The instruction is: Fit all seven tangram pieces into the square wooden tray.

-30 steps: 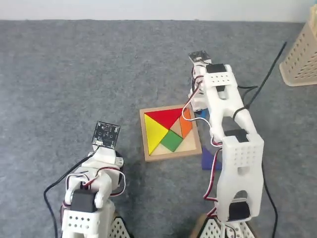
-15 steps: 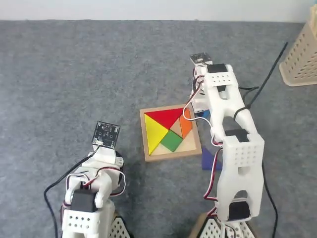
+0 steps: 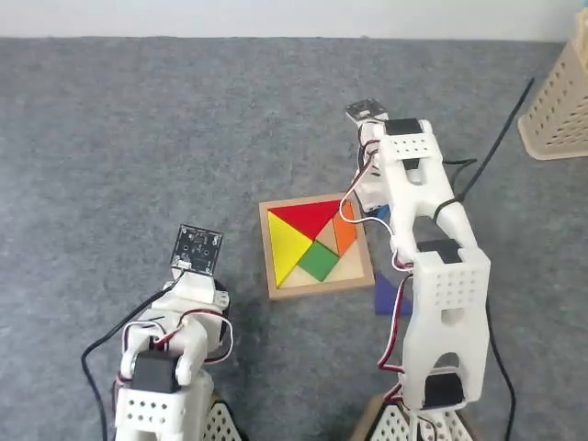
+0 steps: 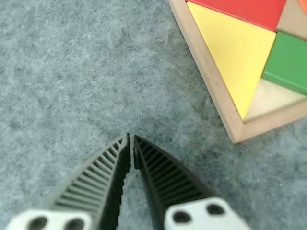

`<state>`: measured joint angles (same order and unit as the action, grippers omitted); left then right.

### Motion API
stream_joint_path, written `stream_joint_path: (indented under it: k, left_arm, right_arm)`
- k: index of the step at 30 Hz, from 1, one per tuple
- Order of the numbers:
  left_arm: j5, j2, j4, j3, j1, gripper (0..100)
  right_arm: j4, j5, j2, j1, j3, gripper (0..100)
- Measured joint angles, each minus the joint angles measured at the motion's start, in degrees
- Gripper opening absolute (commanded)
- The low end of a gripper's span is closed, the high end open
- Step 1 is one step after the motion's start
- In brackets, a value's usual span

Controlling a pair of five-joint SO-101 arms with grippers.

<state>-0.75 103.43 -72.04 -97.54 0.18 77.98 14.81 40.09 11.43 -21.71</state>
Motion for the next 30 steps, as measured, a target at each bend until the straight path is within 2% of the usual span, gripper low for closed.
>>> stream_joint_path:
  k: [9,14,21,30]
  left_arm:
    - [0.00,0.00,0.00,0.00,0.00,1]
    - [0.00,0.00,0.00,0.00,0.00,1]
    - [0.00,0.00,0.00,0.00,0.00,1]
    - [0.00,0.00,0.00,0.00,0.00,1]
  right_arm:
    - [-2.37,0.26,0.79,0.09,0.00,18.8]
    - [-2.37,7.47,1.05,-0.62,0.00,19.1]
    - [-2.29,8.44,1.23,-1.05,-0.26,33.9]
    - [-4.31,8.53,1.41,-1.23,-0.35,34.0]
